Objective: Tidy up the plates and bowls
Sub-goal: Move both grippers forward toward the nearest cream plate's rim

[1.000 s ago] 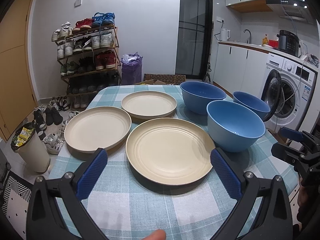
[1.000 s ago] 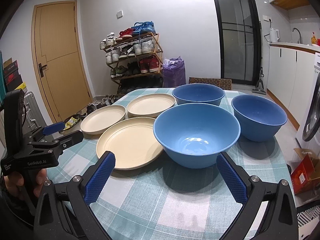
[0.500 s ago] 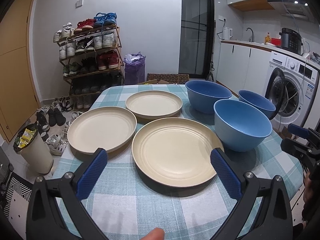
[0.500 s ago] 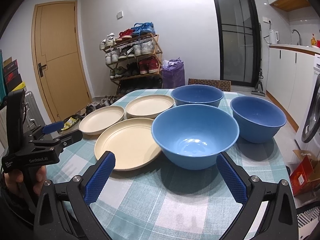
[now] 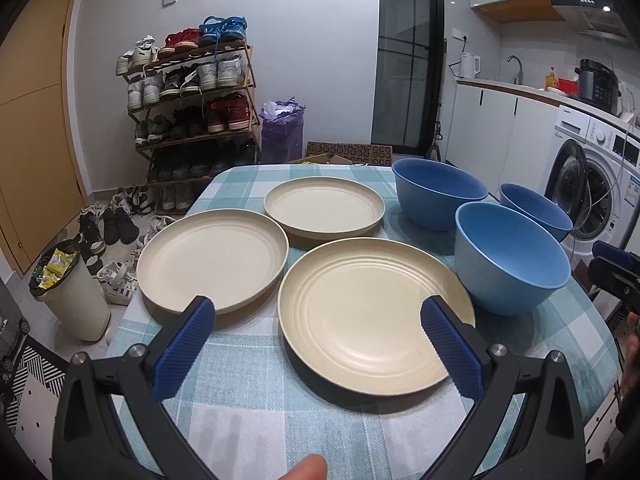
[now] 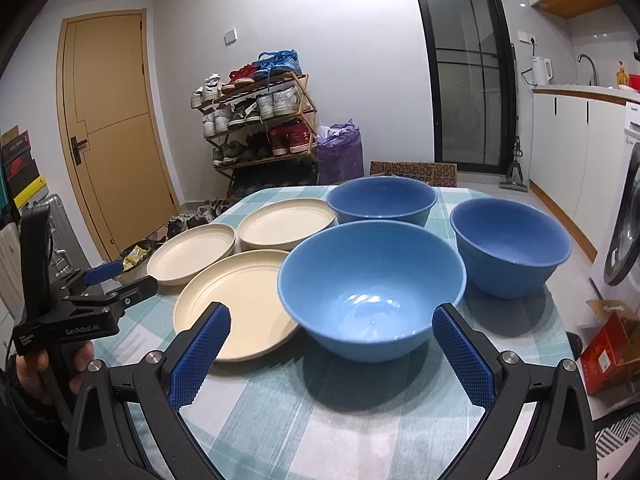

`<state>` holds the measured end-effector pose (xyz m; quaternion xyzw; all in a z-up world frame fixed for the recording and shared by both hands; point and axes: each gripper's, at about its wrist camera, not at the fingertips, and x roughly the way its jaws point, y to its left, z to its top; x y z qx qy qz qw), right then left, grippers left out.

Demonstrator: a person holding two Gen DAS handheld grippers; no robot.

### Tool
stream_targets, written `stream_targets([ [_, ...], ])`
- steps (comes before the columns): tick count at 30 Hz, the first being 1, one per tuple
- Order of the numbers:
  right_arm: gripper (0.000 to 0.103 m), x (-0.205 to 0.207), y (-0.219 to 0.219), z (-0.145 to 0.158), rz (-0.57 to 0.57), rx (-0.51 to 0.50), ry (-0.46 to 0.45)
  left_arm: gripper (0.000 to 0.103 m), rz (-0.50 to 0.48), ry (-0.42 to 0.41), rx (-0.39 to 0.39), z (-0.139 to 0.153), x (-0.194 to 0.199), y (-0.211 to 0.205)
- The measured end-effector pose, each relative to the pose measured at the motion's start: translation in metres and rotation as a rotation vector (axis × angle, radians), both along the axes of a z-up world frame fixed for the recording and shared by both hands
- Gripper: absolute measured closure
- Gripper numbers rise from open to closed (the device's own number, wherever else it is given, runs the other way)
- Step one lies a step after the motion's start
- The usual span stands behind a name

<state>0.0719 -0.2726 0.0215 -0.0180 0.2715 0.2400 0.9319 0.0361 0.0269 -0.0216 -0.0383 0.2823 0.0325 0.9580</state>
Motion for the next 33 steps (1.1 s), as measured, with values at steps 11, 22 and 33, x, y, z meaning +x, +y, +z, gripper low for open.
stream_targets([
  [11,0.0,0.032,-0.003,0.029,0.02,0.038,-0.019,0.0,0.062,-0.054,0.014,0.018,0.028,0.016],
  [22,0.0,0.076,0.01,0.052,0.015,-0.005,0.011,0.0,0.038,-0.027,0.016,0.034,0.06,0.028],
  [33,0.0,0.114,0.034,0.081,0.063,-0.053,-0.021,0.0,0.078,-0.048,0.043,0.059,0.088,0.036],
])
